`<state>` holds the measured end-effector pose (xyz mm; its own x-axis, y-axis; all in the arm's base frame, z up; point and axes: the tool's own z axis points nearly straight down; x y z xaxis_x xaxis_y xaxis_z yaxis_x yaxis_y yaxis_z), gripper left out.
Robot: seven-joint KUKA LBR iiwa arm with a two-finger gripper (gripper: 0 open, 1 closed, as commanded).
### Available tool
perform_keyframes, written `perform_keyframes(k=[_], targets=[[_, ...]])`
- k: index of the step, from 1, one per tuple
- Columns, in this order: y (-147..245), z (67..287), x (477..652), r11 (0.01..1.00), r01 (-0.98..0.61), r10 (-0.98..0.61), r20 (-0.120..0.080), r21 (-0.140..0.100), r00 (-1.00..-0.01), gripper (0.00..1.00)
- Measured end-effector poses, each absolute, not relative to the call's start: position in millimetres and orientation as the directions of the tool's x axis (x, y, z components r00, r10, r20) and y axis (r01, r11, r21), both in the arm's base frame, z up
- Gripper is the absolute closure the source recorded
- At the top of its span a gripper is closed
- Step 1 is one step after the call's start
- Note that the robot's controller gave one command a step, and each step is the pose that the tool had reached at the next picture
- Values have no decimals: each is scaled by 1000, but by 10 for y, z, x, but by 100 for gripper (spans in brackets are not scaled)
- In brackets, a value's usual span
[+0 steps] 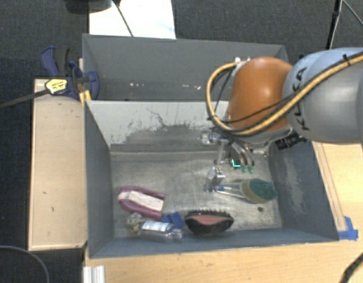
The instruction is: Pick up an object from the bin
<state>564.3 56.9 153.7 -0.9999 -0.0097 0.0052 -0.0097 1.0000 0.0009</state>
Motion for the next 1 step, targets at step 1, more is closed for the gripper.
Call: perform_keyframes(k=[1], targets=[[307,1220,4897,993,-122,-122,-3,0,-993,0]])
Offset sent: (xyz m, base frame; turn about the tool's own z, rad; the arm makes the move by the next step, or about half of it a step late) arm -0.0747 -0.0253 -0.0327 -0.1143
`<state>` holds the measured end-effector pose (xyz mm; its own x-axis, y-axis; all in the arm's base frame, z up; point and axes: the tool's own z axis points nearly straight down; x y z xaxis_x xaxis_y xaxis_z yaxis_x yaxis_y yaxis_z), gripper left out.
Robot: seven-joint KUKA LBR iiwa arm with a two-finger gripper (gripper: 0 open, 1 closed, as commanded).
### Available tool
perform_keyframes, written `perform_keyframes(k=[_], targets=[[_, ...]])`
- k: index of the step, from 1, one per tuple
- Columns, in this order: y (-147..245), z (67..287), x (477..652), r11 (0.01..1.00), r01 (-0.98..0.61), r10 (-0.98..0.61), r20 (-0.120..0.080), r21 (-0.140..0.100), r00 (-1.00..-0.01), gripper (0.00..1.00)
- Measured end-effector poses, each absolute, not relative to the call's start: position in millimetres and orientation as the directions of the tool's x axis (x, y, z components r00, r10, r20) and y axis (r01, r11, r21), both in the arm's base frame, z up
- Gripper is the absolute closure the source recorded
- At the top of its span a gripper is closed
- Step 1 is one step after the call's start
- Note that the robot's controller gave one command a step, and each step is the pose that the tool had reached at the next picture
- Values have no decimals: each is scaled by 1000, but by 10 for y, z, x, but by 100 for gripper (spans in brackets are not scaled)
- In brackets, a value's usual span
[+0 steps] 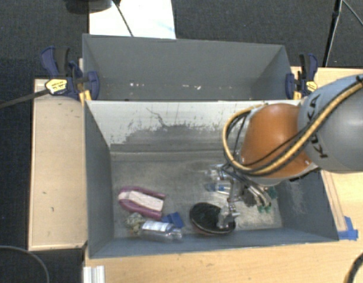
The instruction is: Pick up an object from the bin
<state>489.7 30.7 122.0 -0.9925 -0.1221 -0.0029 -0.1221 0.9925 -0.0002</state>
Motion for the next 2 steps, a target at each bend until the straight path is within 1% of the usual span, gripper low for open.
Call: perform_keyframes(k=[1,2], targets=[[411,888,4851,937,-350,-350,4,1,-937,0],[409,889,4854,938,-345,-345,3,1,-938,100]])
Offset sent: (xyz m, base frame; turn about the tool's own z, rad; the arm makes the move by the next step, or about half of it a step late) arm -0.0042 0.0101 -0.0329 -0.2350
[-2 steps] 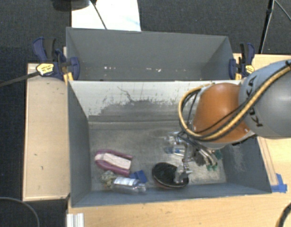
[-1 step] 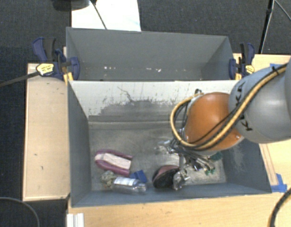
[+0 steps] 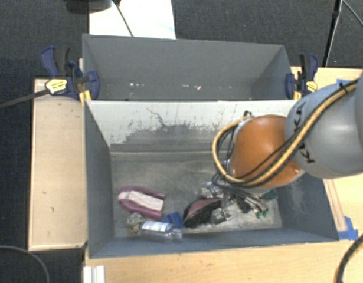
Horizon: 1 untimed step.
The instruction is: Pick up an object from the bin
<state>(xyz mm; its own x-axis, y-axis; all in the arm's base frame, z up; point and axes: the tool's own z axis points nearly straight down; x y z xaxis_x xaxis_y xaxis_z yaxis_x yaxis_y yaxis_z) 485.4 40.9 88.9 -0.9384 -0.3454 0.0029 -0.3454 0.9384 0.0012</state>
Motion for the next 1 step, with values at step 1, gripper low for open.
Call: perform_keyframes(k=[1], targets=[[518,2236,5041,957,-289,-289,-10,-2,-957,100]])
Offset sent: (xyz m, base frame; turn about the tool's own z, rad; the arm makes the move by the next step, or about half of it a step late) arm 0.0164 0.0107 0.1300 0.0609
